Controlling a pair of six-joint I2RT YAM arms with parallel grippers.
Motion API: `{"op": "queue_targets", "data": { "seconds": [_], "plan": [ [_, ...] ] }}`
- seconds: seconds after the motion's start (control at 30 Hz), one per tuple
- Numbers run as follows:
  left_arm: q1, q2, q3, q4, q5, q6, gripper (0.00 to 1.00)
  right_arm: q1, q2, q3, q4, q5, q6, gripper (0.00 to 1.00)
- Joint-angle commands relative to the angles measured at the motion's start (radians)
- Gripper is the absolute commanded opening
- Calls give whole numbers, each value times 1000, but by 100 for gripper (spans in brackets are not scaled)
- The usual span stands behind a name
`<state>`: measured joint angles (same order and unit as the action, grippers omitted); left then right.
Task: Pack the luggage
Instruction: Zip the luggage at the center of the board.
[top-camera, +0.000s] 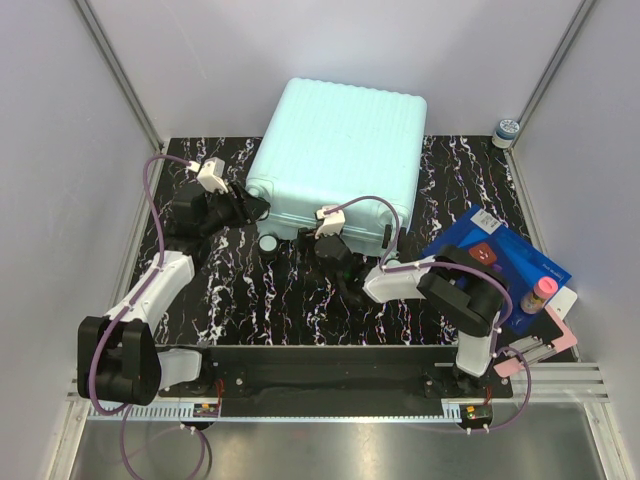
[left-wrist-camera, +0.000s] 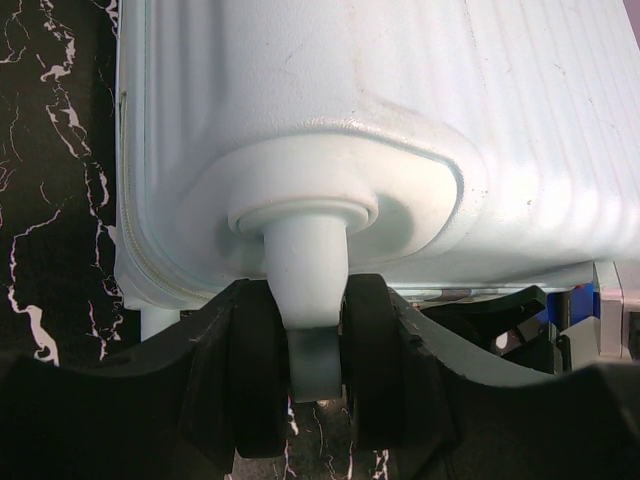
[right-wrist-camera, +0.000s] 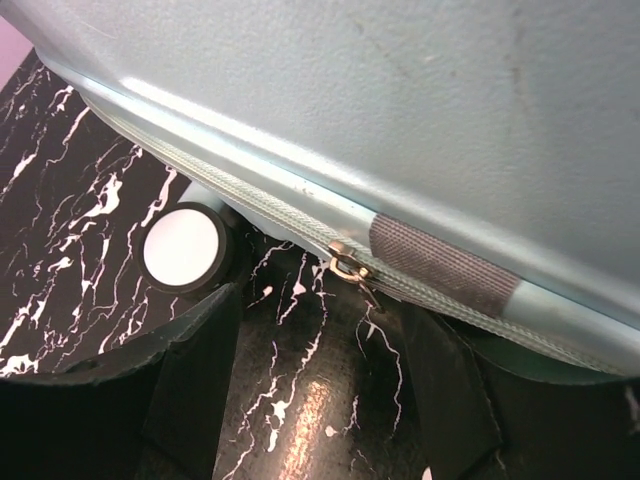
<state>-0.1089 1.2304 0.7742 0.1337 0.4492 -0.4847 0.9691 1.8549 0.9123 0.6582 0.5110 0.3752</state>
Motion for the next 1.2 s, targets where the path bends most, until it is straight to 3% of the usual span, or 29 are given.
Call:
{"op": "queue_targets", "data": {
  "seconds": [0.0, 0.23, 0.57, 0.8, 0.83, 0.93, 1.17],
  "plan": [
    [17, -31, -1, 107, 63, 5, 0, -21, 12, 51, 166, 38, -22, 71],
    [17, -31, -1, 109, 66, 5, 0, -21, 32, 83, 158, 118, -15, 62],
    [17, -31, -1, 106, 66, 6, 0, -21, 56, 108, 106, 251, 10, 39],
    [17, -28, -1, 104, 62, 9, 0, -21, 52, 99, 80, 302, 22, 18],
    [17, -28, -1, 104, 60, 9, 0, -21, 47, 97, 74, 313, 25, 10],
    [17, -31, 0, 99, 45, 11, 0, -21, 26, 82, 44, 339, 36, 0],
    [18, -35, 7, 75, 9, 24, 0, -20, -69, 8, -61, 382, 85, 0]
  ]
}}
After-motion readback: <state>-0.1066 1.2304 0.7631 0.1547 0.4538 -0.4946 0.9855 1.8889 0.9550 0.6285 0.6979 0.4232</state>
